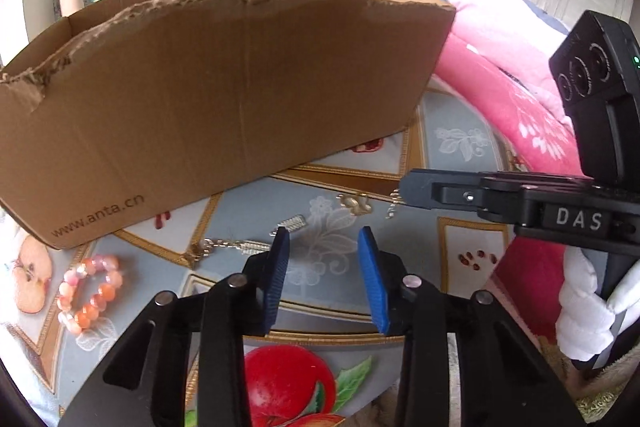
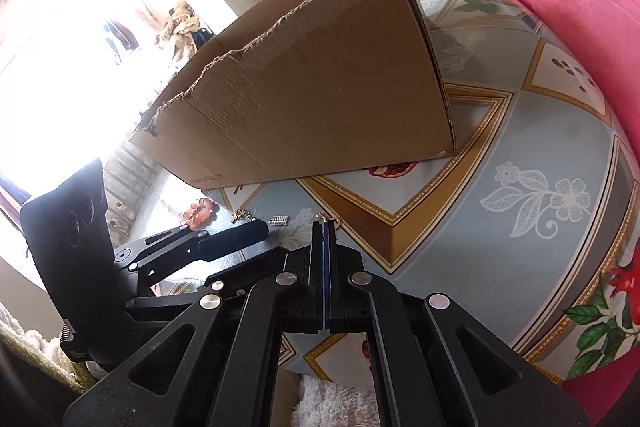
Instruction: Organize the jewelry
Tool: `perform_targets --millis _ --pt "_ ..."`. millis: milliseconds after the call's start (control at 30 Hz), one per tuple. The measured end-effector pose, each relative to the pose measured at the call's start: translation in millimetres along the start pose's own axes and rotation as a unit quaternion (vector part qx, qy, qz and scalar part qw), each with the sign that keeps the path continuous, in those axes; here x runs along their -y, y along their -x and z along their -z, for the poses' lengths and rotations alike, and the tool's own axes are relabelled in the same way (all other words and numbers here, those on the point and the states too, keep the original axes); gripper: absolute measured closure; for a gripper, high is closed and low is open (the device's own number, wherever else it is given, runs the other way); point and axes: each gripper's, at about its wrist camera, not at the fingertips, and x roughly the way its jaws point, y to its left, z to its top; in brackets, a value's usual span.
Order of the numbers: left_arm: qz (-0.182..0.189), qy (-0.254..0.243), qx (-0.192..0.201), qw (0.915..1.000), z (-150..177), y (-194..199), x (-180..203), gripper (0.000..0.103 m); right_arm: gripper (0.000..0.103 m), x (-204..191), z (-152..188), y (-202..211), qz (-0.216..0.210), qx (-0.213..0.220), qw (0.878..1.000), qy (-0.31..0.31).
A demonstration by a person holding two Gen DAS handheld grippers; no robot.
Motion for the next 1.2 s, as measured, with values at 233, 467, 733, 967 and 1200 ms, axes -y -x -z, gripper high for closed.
perform_targets --millis 233,467,733,967,1200 --pt "-0.018 0.019 -0.002 0.9997 -7 -3 -13 0.069 0.103 3 0 -1 -0.006 0.0 1.0 -0.001" --pt "-0.032 0.001 0.002 0.9995 -10 -6 -8 0.081 0.103 7 0 2 0.0 0.007 1.0 -0.005" --pt "-0.067 -0.038 0.006 0.997 -10 -11 10 0.085 0.103 11 0 -2 0.001 0.006 1.0 -0.008" --pt "-0.068 -0.054 0.007 0.9962 -9 -13 20 0.098 0.103 9 -1 -5 0.005 0.006 1.0 -0.005" --pt "-0.047 -0.041 0.006 0.998 -6 -10 13 0.099 0.103 9 -1 -3 0.005 0.01 1.0 -0.006"
